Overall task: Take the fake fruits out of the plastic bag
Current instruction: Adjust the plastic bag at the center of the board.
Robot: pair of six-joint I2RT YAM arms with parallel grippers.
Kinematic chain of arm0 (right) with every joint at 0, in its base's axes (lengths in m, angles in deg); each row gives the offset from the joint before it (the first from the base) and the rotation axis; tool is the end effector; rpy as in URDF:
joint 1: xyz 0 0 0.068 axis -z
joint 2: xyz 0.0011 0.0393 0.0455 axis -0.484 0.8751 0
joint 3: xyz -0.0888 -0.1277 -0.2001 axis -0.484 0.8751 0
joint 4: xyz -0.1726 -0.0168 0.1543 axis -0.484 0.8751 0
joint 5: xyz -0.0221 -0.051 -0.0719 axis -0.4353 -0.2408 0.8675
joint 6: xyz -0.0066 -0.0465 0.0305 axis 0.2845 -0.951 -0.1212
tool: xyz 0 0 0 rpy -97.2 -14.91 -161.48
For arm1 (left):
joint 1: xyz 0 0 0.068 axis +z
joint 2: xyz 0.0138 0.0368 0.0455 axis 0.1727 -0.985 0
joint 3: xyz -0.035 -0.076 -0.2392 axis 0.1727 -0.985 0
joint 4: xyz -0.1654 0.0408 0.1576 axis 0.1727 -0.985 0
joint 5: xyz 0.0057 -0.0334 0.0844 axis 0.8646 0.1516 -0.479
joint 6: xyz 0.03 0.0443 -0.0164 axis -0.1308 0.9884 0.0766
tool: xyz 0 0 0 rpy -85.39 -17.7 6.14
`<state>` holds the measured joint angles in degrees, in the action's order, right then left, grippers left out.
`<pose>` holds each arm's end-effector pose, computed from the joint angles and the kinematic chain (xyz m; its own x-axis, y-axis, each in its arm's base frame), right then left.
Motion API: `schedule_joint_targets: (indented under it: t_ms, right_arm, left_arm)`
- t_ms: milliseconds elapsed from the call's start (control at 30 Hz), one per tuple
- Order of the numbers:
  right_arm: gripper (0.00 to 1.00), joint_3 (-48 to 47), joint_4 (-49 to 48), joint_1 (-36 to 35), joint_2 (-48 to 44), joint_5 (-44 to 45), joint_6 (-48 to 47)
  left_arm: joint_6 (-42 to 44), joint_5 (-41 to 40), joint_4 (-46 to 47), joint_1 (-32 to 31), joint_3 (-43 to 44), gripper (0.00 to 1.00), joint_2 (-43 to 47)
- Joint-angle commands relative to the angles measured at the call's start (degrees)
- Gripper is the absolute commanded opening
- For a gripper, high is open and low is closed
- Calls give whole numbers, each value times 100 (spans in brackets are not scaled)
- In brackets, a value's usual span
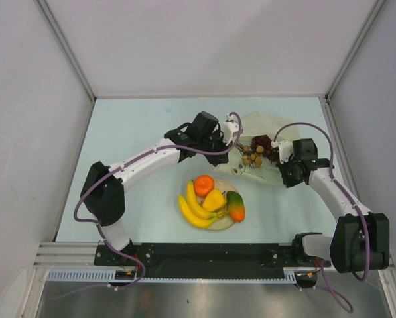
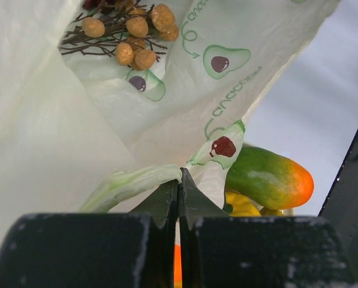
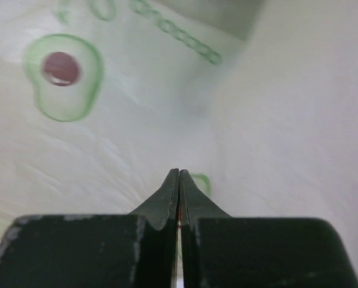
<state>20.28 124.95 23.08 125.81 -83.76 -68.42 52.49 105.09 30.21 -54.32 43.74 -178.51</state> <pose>0.2099 0.0268 0.2061 -0.7414 -0.4577 -0.4908 -0.4880 0.8697 -0.0739 0.2504 -0.2637 0.2781 -0.3987 0.5279 -0.7499 0.8826 0.4430 -0.1573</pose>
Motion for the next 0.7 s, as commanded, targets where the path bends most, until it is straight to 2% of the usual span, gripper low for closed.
schedule_joint_targets:
  t_ms: [0,133,200,267,400,467,667]
  right_arm:
    - [0,-55,47,375,-205,119,-182]
    - [1,-319,-550,481,-469,-926,-235]
    - [13,-381,-1033,359,-487,-1330,-235]
    - [20,-529,-1402,44,-312,-1280,-401]
    - [24,-898,-1781,-177,224,-1358,-359]
    - [34,-995,-1939,-274,574,-1420,-349]
    - [49,-1260,-2361,-713,1392,-1176,-332]
  left_arm:
    - [39,-32,112,-106,302,0,-43]
    - [48,3,103,-115,355,0,-52]
    - [92,20,86,-115,399,0,-52]
    - [127,64,59,-115,460,0,-60]
    - [189,100,24,-115,522,1,-34]
    - [259,100,-20,-115,557,1,-34]
    - [356,64,-99,-106,610,1,-17]
